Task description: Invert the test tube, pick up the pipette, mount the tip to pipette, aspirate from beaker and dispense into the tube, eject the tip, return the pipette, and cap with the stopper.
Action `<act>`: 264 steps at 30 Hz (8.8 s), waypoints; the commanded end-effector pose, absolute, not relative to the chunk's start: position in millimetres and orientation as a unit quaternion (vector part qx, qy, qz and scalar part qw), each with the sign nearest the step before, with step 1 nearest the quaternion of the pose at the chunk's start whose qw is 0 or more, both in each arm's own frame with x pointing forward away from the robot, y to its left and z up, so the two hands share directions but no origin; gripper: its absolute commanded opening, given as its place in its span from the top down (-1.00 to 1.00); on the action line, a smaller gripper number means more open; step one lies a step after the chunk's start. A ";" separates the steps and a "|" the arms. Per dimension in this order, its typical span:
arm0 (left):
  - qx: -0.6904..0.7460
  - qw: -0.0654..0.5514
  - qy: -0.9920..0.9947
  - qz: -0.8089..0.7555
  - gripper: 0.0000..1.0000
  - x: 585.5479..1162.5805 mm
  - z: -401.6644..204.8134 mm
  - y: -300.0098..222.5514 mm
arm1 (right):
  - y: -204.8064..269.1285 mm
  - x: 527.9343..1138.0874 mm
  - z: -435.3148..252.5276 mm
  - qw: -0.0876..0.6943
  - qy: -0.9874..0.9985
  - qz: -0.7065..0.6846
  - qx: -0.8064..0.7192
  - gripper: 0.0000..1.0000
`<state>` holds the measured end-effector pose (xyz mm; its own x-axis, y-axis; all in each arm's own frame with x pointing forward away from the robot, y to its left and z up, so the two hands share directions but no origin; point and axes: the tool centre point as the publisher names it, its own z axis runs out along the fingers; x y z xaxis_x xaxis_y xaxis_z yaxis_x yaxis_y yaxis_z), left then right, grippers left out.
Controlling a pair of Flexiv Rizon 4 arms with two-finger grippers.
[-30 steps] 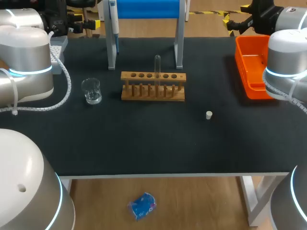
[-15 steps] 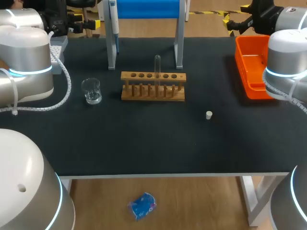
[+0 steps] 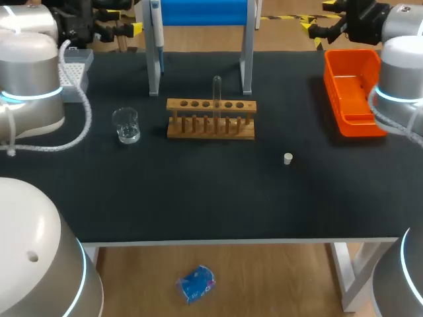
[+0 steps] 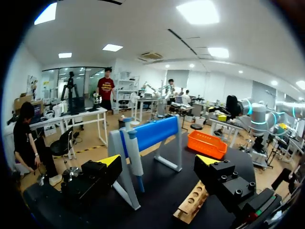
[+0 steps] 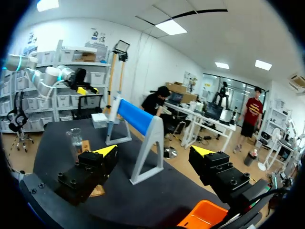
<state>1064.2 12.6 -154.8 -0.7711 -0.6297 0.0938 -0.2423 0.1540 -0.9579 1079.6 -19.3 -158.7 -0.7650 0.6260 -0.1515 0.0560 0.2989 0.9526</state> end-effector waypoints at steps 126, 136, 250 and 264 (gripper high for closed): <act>-0.113 0.106 0.853 -0.499 -1.00 931.7 -248.5 -53.7 | 227.9 954.5 -278.4 -0.048 0.713 0.696 -0.066 -0.31; -0.113 0.106 0.853 -0.499 -1.00 931.7 -248.5 -53.7 | 228.7 954.0 -279.0 -0.046 0.712 0.697 -0.066 0.55; 0.510 0.623 0.489 -0.337 -1.00 907.2 -180.4 -73.9 | 201.2 943.8 -164.7 -0.449 0.618 0.566 0.311 1.00; 0.507 0.662 0.461 -0.304 -1.00 907.4 -181.7 -76.7 | 199.9 944.7 -160.4 -0.463 0.622 0.533 0.338 1.00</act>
<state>905.7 -80.3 -177.6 -0.0241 0.1271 -0.9916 0.9165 0.3990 0.0288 947.5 200.6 -161.7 -0.3404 -0.0808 0.9368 0.9132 0.2092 0.3498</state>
